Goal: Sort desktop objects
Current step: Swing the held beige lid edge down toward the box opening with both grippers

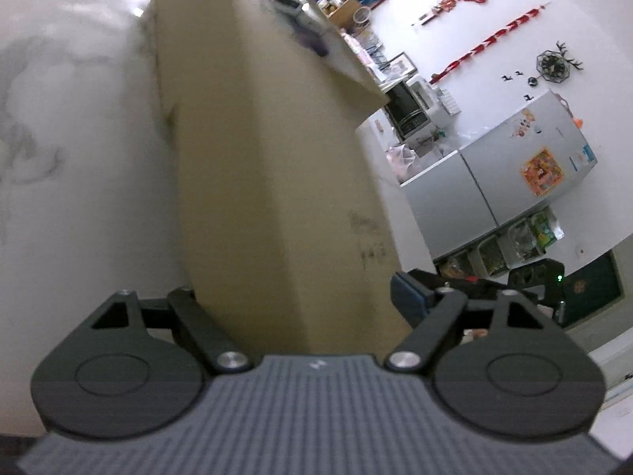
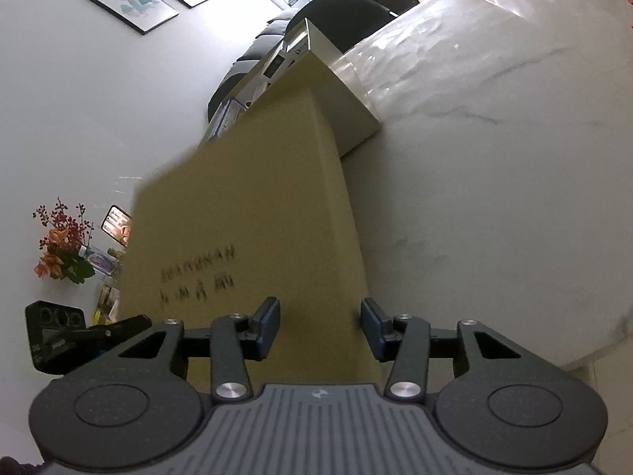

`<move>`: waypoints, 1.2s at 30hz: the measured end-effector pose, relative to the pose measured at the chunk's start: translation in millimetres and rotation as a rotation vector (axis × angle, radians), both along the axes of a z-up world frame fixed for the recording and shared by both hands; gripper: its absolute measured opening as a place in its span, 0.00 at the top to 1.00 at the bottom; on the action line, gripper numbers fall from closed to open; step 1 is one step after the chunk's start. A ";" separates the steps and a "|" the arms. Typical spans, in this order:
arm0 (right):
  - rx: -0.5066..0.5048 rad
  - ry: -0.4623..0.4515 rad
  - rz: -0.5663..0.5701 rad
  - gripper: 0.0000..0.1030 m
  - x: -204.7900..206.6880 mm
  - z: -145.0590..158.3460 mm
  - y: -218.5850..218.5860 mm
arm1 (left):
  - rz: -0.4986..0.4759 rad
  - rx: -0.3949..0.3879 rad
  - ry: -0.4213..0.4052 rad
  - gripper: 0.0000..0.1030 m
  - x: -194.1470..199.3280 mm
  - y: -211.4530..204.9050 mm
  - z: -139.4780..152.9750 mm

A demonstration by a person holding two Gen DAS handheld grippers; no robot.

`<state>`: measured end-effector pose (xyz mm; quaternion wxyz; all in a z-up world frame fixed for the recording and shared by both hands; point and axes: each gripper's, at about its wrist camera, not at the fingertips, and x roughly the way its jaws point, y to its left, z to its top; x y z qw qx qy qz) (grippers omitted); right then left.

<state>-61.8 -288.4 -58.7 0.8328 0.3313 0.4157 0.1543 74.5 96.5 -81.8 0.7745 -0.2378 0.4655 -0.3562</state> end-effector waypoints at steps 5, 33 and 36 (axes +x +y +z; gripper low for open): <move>0.048 -0.018 0.001 0.46 10.0 -17.6 -4.7 | 0.000 -0.005 0.040 0.22 5.7 9.0 -14.7; 0.026 -0.031 0.018 0.45 -32.9 -20.4 20.8 | -0.038 0.053 -0.019 0.17 -27.7 13.8 1.2; 0.020 -0.029 0.018 0.45 -44.3 -19.4 22.8 | -0.059 0.056 -0.009 0.17 -32.4 14.2 0.1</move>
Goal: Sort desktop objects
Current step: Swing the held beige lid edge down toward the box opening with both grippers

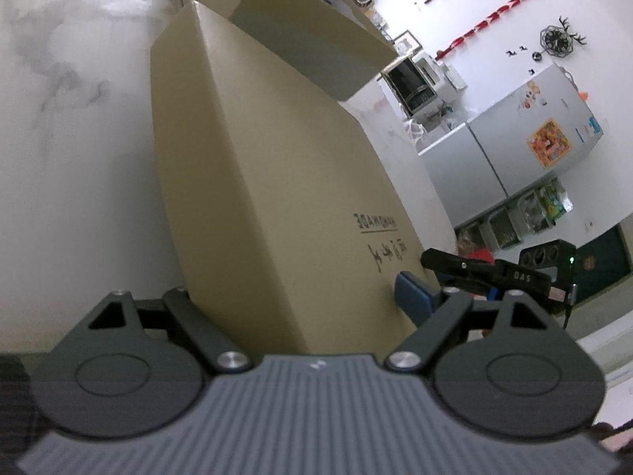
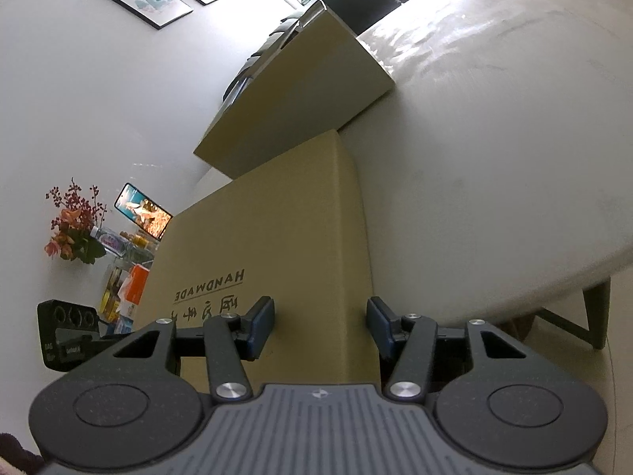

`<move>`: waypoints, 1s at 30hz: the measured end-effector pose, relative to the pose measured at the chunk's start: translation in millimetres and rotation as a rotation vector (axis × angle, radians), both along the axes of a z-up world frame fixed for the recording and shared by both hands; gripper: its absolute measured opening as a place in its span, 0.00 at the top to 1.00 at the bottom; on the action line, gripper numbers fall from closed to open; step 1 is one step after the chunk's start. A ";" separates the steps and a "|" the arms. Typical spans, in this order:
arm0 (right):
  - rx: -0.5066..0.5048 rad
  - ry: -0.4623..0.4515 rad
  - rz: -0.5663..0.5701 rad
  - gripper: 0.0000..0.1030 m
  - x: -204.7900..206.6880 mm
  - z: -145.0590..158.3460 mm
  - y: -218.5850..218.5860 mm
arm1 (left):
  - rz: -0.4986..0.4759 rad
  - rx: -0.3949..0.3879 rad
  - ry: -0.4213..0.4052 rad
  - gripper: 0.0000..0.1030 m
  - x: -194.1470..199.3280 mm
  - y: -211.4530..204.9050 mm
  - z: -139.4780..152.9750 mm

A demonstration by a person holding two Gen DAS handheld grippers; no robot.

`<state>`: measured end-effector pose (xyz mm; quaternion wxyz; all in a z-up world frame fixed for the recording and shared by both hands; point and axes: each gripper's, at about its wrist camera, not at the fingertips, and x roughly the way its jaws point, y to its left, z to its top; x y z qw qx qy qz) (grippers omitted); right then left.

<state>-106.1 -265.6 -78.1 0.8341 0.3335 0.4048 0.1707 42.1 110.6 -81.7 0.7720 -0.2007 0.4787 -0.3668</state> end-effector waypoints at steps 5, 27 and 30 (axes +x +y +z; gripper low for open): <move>-0.021 0.001 0.012 0.45 -17.0 3.0 8.5 | -0.026 0.001 0.022 0.16 -5.6 5.6 -2.7; 0.252 0.046 0.110 0.36 -20.2 -35.1 -1.1 | -0.073 -0.111 0.156 0.15 -11.1 25.0 -38.9; 0.313 0.038 0.139 0.36 -12.3 -42.9 0.0 | -0.070 -0.143 0.149 0.16 -11.3 27.8 -43.9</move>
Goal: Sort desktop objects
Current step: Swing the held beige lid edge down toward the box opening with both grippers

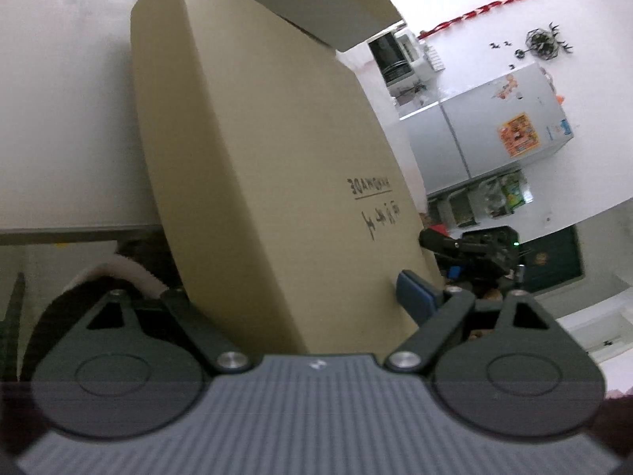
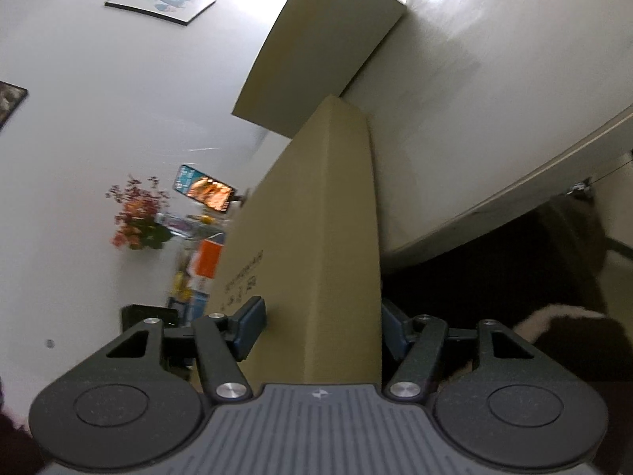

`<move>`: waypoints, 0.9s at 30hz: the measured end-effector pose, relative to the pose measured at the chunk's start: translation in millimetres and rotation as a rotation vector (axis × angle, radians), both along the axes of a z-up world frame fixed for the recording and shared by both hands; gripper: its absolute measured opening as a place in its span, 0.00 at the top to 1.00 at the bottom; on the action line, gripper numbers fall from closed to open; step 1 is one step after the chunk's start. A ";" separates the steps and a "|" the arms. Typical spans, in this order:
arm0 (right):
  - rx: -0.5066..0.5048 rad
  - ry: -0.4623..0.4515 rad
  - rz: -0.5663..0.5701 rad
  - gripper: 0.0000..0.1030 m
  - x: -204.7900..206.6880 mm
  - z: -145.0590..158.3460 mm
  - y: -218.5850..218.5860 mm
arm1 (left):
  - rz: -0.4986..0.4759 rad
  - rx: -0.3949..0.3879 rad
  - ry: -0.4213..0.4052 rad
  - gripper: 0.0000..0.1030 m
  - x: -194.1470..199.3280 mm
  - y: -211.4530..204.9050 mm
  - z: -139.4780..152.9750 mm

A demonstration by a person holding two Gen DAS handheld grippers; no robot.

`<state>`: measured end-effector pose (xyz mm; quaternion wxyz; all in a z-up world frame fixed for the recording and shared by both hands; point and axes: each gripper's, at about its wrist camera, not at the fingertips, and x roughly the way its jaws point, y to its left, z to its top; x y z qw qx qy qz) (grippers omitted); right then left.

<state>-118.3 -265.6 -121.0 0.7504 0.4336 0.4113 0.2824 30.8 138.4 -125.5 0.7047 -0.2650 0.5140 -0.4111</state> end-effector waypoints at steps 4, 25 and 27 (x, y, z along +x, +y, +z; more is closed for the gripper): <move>0.034 -0.007 -0.002 0.38 2.9 -0.8 1.7 | 0.013 -0.029 -0.029 0.17 -5.2 6.8 2.1; 0.015 -0.147 -0.106 0.40 -12.8 81.9 -16.0 | -0.002 -0.116 -0.142 0.19 4.7 -20.6 70.8; 0.011 -0.157 -0.112 0.40 -8.0 89.8 -20.2 | -0.002 -0.118 -0.148 0.19 9.5 -25.3 77.1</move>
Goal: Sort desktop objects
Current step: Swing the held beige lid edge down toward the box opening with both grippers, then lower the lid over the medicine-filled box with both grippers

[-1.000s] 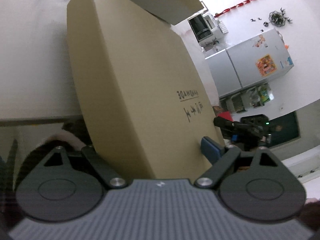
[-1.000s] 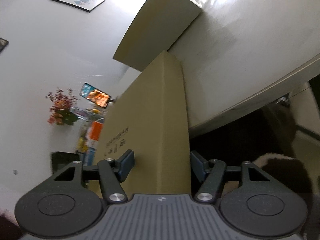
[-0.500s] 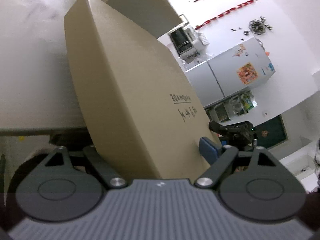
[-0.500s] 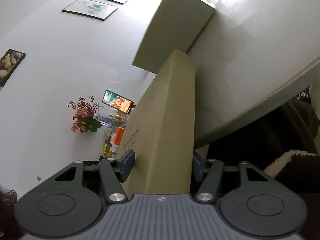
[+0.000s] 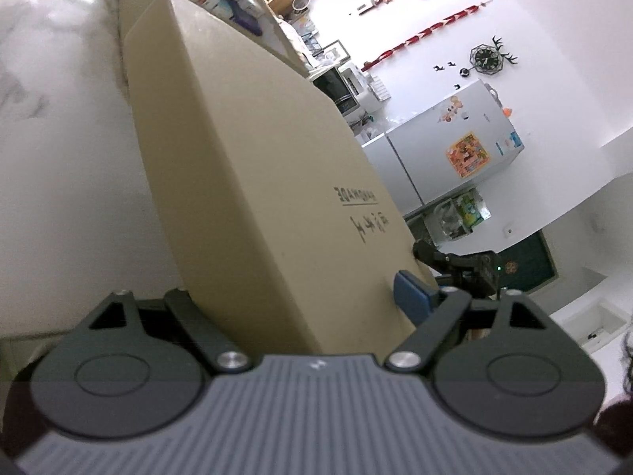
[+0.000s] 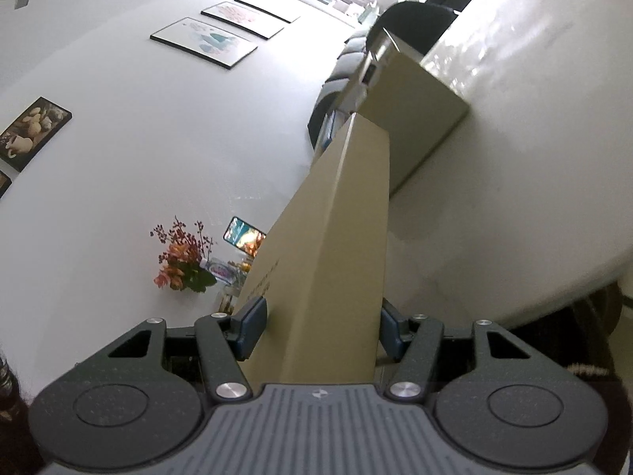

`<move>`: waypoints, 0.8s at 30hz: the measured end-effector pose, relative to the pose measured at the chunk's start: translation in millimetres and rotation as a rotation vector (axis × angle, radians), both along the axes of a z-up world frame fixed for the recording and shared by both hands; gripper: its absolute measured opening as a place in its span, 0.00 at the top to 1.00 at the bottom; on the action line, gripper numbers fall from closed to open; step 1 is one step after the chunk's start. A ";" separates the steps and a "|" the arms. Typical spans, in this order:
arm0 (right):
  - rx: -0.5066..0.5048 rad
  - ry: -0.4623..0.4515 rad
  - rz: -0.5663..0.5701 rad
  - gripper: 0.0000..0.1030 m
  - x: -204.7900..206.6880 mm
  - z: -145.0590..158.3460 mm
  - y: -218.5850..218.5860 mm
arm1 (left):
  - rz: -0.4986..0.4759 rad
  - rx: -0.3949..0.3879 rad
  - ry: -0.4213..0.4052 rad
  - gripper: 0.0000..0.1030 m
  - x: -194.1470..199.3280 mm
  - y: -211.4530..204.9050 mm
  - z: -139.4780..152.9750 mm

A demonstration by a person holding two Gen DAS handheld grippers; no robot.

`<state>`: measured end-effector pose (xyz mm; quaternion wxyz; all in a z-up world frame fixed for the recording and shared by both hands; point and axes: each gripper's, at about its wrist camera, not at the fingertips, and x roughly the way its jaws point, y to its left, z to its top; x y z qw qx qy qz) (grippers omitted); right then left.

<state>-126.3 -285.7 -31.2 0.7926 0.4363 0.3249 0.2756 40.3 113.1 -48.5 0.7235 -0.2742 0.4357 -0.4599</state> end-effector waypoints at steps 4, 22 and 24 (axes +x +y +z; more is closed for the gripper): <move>0.002 -0.017 -0.008 0.40 10.9 14.9 -10.1 | 0.003 0.001 -0.039 0.18 8.2 -9.8 17.0; -0.039 -0.099 0.015 0.40 97.4 96.1 -36.5 | 0.075 -0.050 -0.128 0.19 52.0 -12.5 70.4; -0.040 -0.109 0.021 0.40 108.6 103.9 -37.7 | 0.084 -0.052 -0.139 0.19 57.4 -13.3 76.5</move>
